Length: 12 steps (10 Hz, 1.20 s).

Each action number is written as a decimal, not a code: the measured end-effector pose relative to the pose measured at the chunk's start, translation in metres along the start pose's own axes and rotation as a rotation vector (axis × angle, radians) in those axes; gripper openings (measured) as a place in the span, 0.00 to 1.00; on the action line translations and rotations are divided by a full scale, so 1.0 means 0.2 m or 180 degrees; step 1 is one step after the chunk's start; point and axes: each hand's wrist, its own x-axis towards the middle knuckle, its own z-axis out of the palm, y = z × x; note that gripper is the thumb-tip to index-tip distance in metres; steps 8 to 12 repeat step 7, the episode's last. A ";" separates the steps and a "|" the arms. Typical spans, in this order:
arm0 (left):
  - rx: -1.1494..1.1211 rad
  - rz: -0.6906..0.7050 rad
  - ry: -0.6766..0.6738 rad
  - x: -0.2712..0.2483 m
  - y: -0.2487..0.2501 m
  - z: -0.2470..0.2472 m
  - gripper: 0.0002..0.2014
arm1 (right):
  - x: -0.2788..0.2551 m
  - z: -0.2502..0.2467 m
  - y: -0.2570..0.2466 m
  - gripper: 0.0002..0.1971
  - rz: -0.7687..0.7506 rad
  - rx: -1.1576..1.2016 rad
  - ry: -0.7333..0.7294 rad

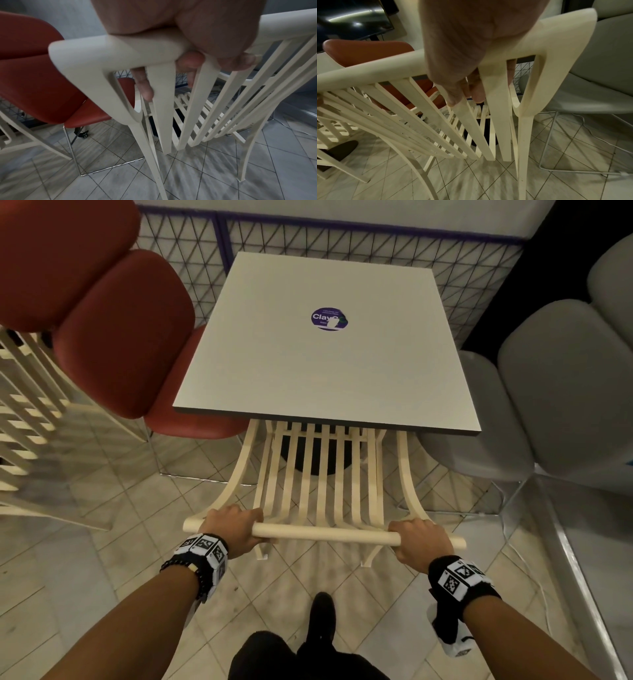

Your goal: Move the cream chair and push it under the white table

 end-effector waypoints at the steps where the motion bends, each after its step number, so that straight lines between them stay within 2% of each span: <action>1: -0.0010 -0.0114 0.0200 -0.03 0.02 0.01 0.28 | 0.00 0.00 0.00 0.07 -0.0005 0.0091 0.0102; 2: -0.0007 -0.0145 0.0571 -0.05 0.04 0.05 0.26 | -0.01 0.01 -0.01 0.07 0.0078 0.0161 0.0284; 3: -0.0212 -0.0105 0.0958 -0.09 0.04 0.10 0.23 | -0.05 0.04 -0.06 0.14 0.0298 0.0235 0.0598; 4: -0.0183 -0.0027 0.1430 -0.18 0.04 0.18 0.29 | -0.12 0.08 -0.14 0.24 0.0469 0.0206 0.1084; 5: -0.0121 -0.0012 0.1530 -0.28 0.04 0.24 0.42 | -0.22 0.16 -0.25 0.37 0.0508 0.0130 0.1269; 6: -0.0322 0.0013 0.1396 -0.41 0.03 0.28 0.48 | -0.32 0.19 -0.33 0.51 0.0624 0.0190 0.1184; 7: -0.0601 0.0160 0.0913 -0.55 -0.02 0.42 0.33 | -0.42 0.27 -0.38 0.47 0.0510 0.0403 0.1013; 12: -0.0601 0.0160 0.0913 -0.55 -0.02 0.42 0.33 | -0.42 0.27 -0.38 0.47 0.0510 0.0403 0.1013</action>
